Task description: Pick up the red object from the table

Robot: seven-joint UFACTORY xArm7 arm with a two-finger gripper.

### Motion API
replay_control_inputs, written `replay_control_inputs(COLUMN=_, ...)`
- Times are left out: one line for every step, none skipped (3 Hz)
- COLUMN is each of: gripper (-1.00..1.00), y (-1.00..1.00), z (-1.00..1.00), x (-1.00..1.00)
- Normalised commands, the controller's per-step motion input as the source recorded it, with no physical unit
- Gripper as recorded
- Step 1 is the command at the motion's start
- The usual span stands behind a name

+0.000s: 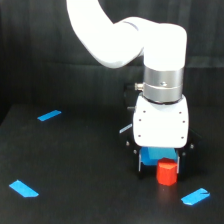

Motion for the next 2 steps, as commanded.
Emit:
replay_control_inputs(gripper=-0.90, y=-0.14, z=-0.01, x=0.04)
replay_control_inputs(gripper=-0.99, y=-0.09, z=-0.07, x=0.15)
